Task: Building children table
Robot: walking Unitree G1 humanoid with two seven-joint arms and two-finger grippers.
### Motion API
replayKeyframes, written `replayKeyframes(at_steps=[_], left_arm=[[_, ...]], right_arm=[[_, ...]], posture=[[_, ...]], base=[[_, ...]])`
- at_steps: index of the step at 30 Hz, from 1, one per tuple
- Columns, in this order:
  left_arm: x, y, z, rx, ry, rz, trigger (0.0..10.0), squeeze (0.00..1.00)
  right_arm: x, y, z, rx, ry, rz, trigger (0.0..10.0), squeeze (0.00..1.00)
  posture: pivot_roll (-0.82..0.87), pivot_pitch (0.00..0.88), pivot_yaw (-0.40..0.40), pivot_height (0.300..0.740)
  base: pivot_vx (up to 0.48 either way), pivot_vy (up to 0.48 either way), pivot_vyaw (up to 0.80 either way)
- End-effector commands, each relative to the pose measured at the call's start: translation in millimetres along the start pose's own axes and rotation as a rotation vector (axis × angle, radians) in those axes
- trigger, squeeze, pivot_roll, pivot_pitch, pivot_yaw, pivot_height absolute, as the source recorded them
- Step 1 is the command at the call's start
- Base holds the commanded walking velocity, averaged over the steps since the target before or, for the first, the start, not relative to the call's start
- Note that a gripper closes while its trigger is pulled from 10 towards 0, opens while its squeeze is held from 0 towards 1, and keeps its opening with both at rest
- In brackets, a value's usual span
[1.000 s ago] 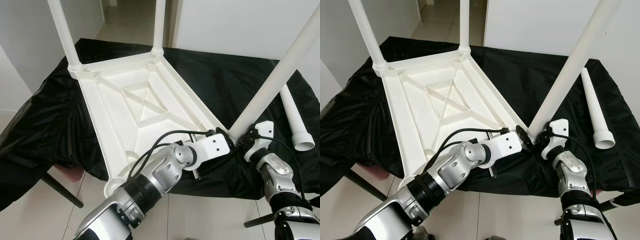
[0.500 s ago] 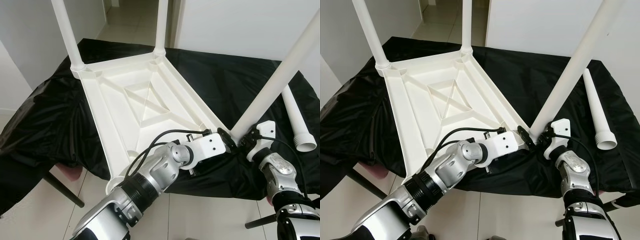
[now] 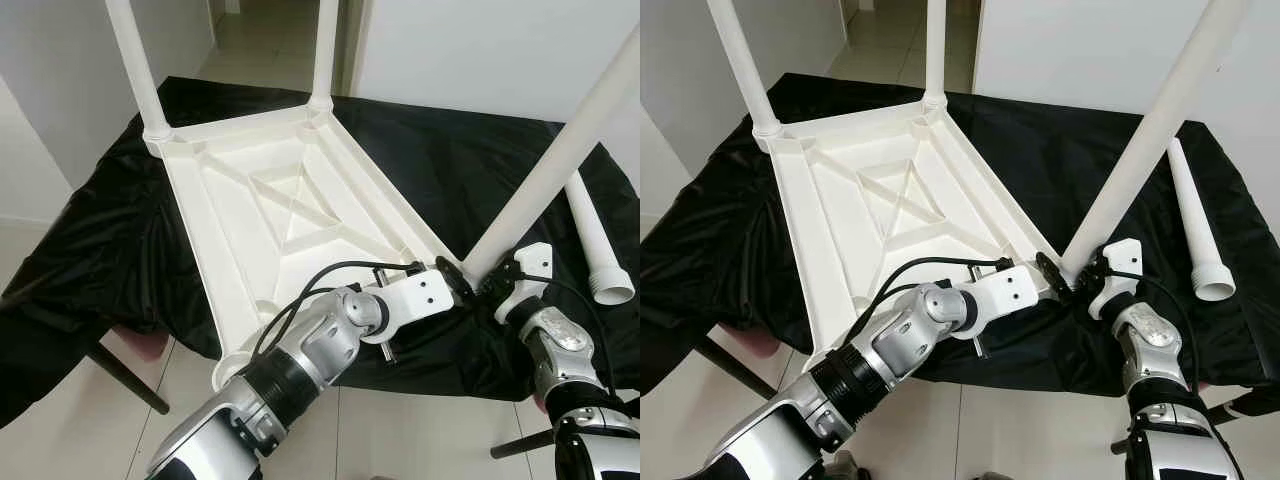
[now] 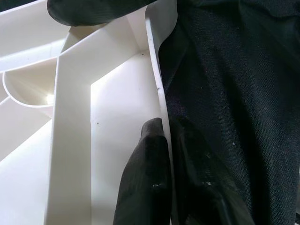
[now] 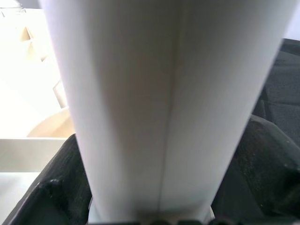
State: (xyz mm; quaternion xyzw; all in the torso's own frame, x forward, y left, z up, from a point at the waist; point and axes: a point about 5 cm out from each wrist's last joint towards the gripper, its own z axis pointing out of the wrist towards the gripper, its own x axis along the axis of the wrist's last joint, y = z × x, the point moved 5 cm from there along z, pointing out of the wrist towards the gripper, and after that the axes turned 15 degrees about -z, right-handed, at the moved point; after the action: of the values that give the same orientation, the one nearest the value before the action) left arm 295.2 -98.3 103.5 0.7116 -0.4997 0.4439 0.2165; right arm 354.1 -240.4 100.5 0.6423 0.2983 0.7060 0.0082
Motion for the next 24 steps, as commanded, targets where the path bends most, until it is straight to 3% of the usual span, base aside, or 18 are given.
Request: replayKeyframes(at_steps=[1,2,3,4,6,7,12,13,14,18,20,24], left_arm=[[-9.3,1.1,1.7,0.002,-0.047,0.019,10.0,0.0],[-9.3,1.1,1.7,0.002,-0.047,0.019,10.0,0.0],[-8.2,1.9,1.1,-0.006,-0.039,0.021,2.6,0.0],[-7.4,1.4,0.7,-0.006,-0.033,0.014,0.0,0.0],[-7.0,1.0,0.6,-0.005,-0.031,0.014,0.0,0.0],[-7.6,-0.6,1.1,0.003,-0.038,0.013,10.0,0.0],[-8.3,-2.8,1.6,0.011,-0.05,0.014,10.0,0.0],[-7.9,-3.4,1.4,0.014,-0.051,0.016,10.0,0.0],[-8.2,-3.7,1.4,0.016,-0.053,0.018,10.0,0.0],[-8.6,-3.6,1.5,0.018,-0.055,0.02,10.0,0.0],[-9.1,-2.2,2.0,0.014,-0.055,0.022,10.0,0.0],[-9.3,-0.6,2.2,0.01,-0.056,0.025,10.0,0.0]], right_arm=[[-23.4,-9.7,-13.3,0.05,-0.099,0.022,10.0,0.0],[-23.4,-9.7,-13.3,0.05,-0.099,0.022,10.0,0.0],[-23.6,-9.8,-13.3,0.05,-0.099,0.023,10.0,0.0],[-23.8,-10.1,-13.3,0.05,-0.099,0.026,10.0,0.0],[-24.0,-10.4,-13.3,0.05,-0.099,0.029,10.0,0.0],[-25.2,-12.0,-13.6,0.053,-0.102,0.038,10.0,0.0],[-30.0,-15.8,-14.7,0.055,-0.119,0.08,10.0,0.0],[-35.1,-19.7,-16.1,0.063,-0.137,0.137,8.7,0.0],[-37.8,-22.0,-17.3,0.059,-0.141,0.167,0.0,0.0],[-41.6,-26.3,-19.3,0.053,-0.145,0.212,0.0,0.0],[-46.0,-36.0,-22.4,0.066,-0.148,0.257,0.0,0.0],[-47.6,-40.4,-24.6,0.078,-0.148,0.267,0.0,0.0]], posture=[[-0.02,0.028,0.002,0.74],[-0.02,0.028,0.002,0.74],[-0.02,0.027,0.002,0.74],[-0.02,0.026,0.003,0.74],[-0.02,0.028,0.002,0.74],[-0.02,0.028,0.001,0.74],[-0.02,0.028,0.001,0.74],[-0.01,0.028,0.0,0.74],[-0.01,0.028,0.0,0.74],[-0.01,0.027,0.0,0.74],[-0.02,0.028,0.002,0.74],[-0.02,0.03,0.003,0.74]], base=[[0.0,0.0,0.0],[0.0,0.0,0.0],[0.0,0.0,0.0],[0.0,0.0,0.0],[0.0,0.0,0.0],[0.0,0.0,0.0],[0.0,0.0,0.0],[0.0,0.0,0.0],[0.0,0.0,0.0],[0.0,0.0,0.0],[0.0,0.0,0.0],[0.0,0.0,0.0]])
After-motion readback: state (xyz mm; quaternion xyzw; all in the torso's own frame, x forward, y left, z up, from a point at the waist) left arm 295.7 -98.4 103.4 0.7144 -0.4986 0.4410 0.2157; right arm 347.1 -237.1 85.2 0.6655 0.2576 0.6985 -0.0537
